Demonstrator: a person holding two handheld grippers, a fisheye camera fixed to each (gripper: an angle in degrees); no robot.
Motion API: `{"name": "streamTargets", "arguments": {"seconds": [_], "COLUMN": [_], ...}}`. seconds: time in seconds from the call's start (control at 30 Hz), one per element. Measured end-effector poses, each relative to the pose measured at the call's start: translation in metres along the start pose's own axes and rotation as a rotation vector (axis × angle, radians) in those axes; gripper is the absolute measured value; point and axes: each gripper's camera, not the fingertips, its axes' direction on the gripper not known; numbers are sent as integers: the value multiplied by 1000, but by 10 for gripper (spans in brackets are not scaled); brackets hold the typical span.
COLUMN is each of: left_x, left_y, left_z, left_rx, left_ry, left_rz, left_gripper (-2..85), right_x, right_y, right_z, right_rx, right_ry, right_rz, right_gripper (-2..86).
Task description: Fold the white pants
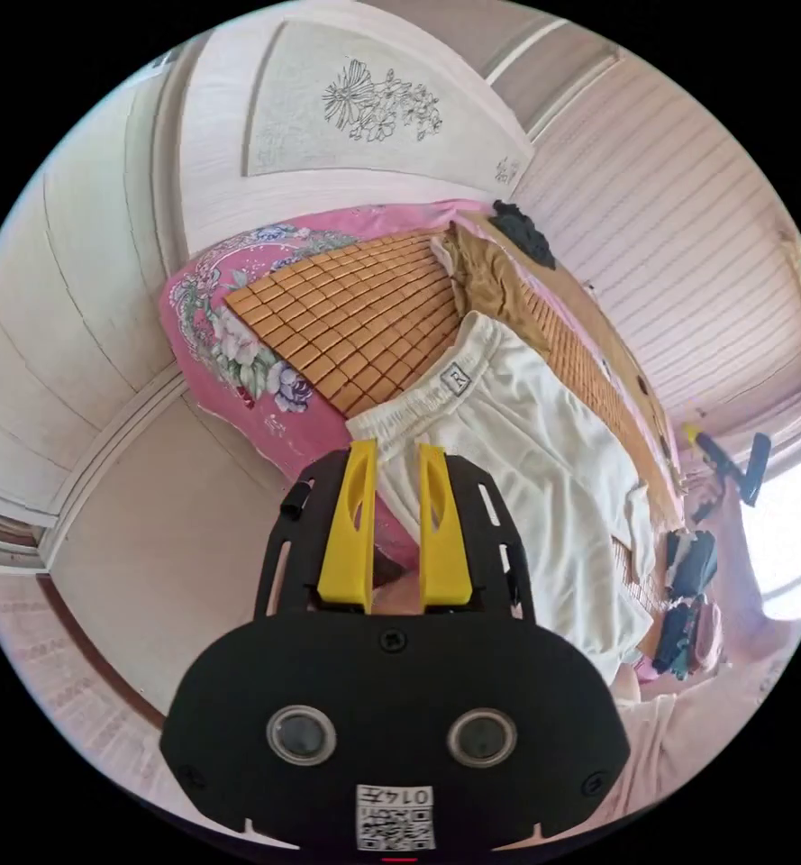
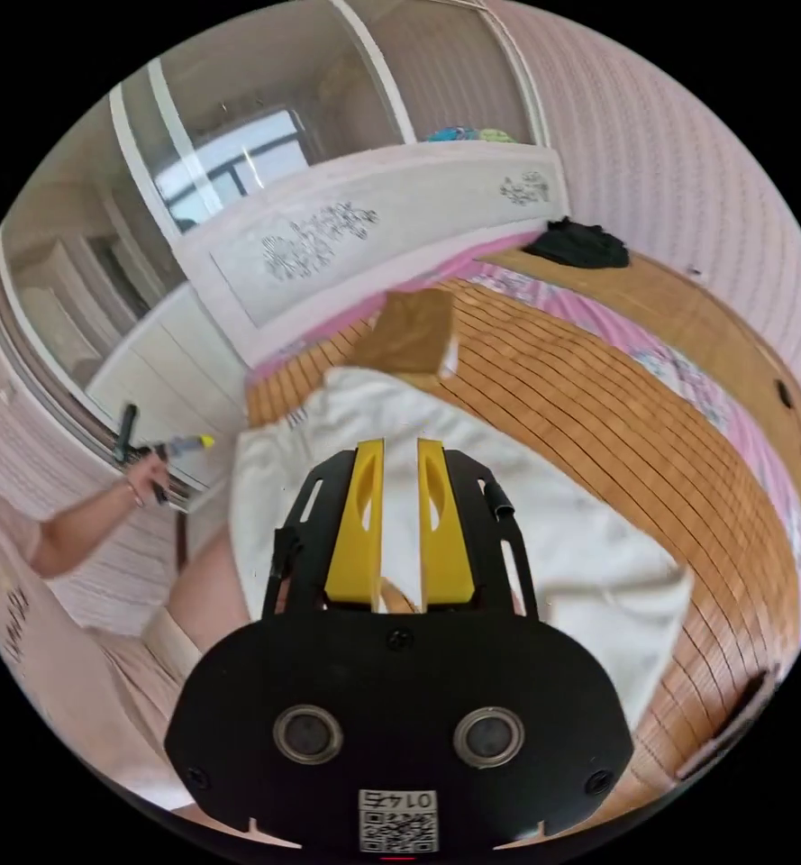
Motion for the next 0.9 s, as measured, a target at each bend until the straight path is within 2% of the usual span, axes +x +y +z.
{"name": "streamTargets", "arguments": {"seconds": [0.13, 0.23, 0.3, 0.4, 0.5, 0.53, 0.6, 0.67, 0.8, 0.9], "left_x": [56, 123, 184, 254, 314, 324, 359, 380, 410, 424], "left_y": [9, 11, 13, 15, 15, 15, 15, 16, 14, 4], "left_z": [1, 24, 52, 93, 131, 138, 164, 181, 214, 204], "left_rx": [22, -29, -76, -155, -226, -235, -276, -312, -386, -316], "left_ry": [52, 134, 185, 266, 275, 271, 258, 226, 162, 198], "left_rz": [158, 322, 468, 575, 659, 673, 722, 756, 806, 812], "left_gripper": [72, 74, 77, 83, 86, 86, 86, 86, 85, 82], "right_x": [26, 36, 42, 60, 87, 92, 105, 116, 148, 198], "right_y": [111, 145, 147, 138, 137, 136, 132, 126, 117, 133], "right_z": [-30, -27, -17, -1, 14, 6, -12, -45, -184, -305], "right_rx": [-240, -317, -351, -383, -489, -465, -476, -420, -85, 192], "right_ry": [261, 283, 292, 321, 356, 326, 315, 225, 63, 25], "right_rz": [66, 149, 190, 256, 315, 310, 368, 404, 481, 614], "right_gripper": [91, 115, 138, 156, 139, 128, 52, 35, 22, 18]}}
